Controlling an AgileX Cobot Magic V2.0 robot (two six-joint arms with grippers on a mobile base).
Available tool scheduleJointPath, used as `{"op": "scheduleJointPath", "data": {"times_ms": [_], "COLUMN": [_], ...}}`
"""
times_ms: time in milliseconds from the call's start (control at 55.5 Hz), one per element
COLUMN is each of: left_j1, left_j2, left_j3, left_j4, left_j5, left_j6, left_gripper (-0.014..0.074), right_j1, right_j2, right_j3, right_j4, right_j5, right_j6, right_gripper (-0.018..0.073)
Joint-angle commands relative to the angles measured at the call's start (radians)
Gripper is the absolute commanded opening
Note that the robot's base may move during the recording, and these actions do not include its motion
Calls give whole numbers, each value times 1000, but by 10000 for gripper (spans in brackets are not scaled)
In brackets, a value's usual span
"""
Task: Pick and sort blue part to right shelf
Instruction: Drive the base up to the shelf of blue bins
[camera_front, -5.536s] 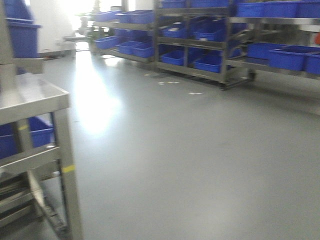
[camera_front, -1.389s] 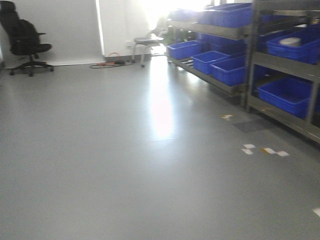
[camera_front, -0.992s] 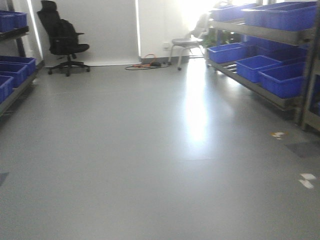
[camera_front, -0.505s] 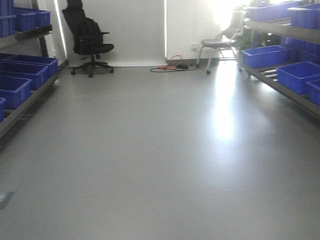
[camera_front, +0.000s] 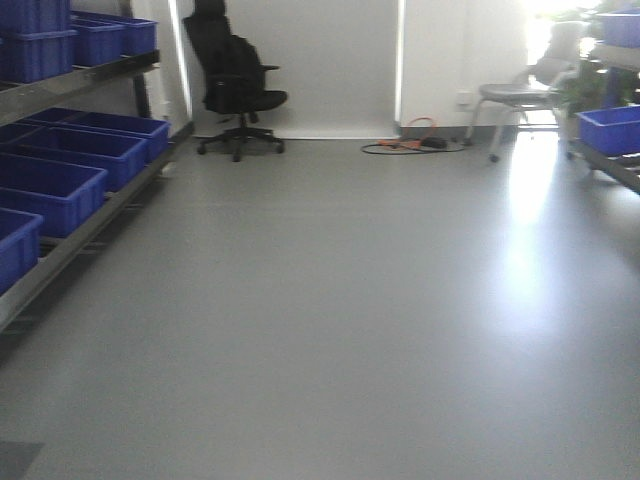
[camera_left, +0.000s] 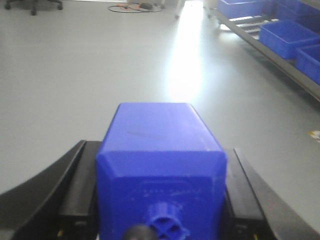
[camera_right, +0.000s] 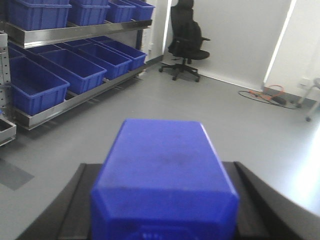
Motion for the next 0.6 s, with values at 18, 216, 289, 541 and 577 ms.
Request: {"op": "scheduleJointPath", "data": {"times_ms": [18,216,289,541,577], "left_j1": [-8,-8,-8,-8,-8], "left_j2": [3,3,3,3,3], "left_j3": [-31,-31,-31,-31,-31], "left_j4": [-4,-4,-4,-4,-4], "left_j5": [-94,-94,-94,-94,-94], "left_j6": [0,0,0,0,0], "left_gripper": [250,250,250,250,250], "right_j1": [-2,-2,-2,-2,-2], "right_j2": [14,14,14,14,14], "right_j3": [-25,-25,-25,-25,-25], "right_j4": [13,13,13,13,13], "right_j5": [-95,-95,-95,-95,-95], "right_j6": [2,2,2,2,2], "right_gripper": [174,174,174,174,174]}}
